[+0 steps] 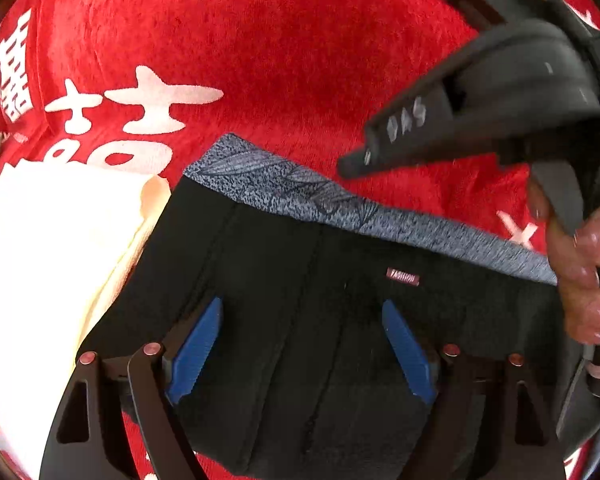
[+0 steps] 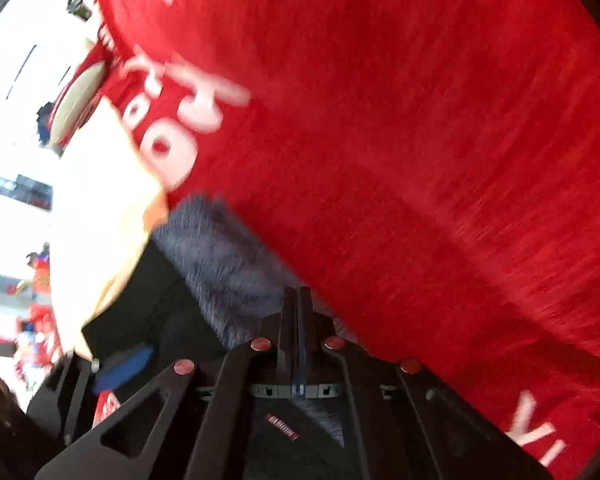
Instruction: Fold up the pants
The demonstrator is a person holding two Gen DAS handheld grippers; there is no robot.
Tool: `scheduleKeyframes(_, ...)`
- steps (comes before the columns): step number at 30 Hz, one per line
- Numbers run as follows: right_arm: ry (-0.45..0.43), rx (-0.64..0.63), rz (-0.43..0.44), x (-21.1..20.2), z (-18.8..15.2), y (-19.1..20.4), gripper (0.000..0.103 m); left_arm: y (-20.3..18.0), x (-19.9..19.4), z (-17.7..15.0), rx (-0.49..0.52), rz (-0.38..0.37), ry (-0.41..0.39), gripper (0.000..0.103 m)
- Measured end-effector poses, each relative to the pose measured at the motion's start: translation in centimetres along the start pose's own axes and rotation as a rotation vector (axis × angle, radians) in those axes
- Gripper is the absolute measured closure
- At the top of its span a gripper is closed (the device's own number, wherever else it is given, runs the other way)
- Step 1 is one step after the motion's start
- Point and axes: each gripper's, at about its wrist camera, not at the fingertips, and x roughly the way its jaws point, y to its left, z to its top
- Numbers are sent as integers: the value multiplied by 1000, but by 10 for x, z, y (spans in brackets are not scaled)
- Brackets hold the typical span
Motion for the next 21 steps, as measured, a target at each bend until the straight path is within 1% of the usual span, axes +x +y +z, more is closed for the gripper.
scheduleKeyframes(1,-17,19,-4,-3,4,-3,103,2,1,1,-13,-5,4,21)
scheduleKeyframes(2,-11,45,8,-1,10,-8,103,4,4,2,-25,-6,9,21)
scheduleKeyframes(4,11,60,89,3,11,-13,102,3,8,2,-22,4,4,20)
scheduleKeyframes(5,22,48,135,4,8,-11,102,1,8,0,-14,10,-2,17)
scheduleKeyframes(7,18,-15,127,0,2,-5,93,-4,8,-5,19,29,-14,16)
scheduleKeyframes(8,16,-64,117,-2,-2,1,84,-6,8,-7,34,38,-21,16)
scheduleKeyframes(9,17,-93,112,-2,-4,5,76,-7,8,-9,39,40,-23,16)
scheduleKeyframes(11,26,-129,104,1,-5,9,75,-6,7,-9,33,32,-23,16)
scheduleKeyframes(14,63,-137,95,14,0,12,75,-6,7,-10,36,30,-24,16)
scheduleKeyframes(16,87,-140,97,21,1,12,78,-6,7,-10,38,29,-27,16)
scheduleKeyframes(17,92,-147,89,21,0,15,88,-5,7,-10,36,28,-26,16)
scheduleKeyframes(18,84,-157,68,19,-2,14,101,-6,6,-9,34,28,-19,16)
scheduleKeyframes(20,62,-141,41,14,0,17,101,-5,3,-4,20,18,-4,16)
scheduleKeyframes(21,33,-120,19,7,3,14,101,-3,1,0,4,4,-5,16)
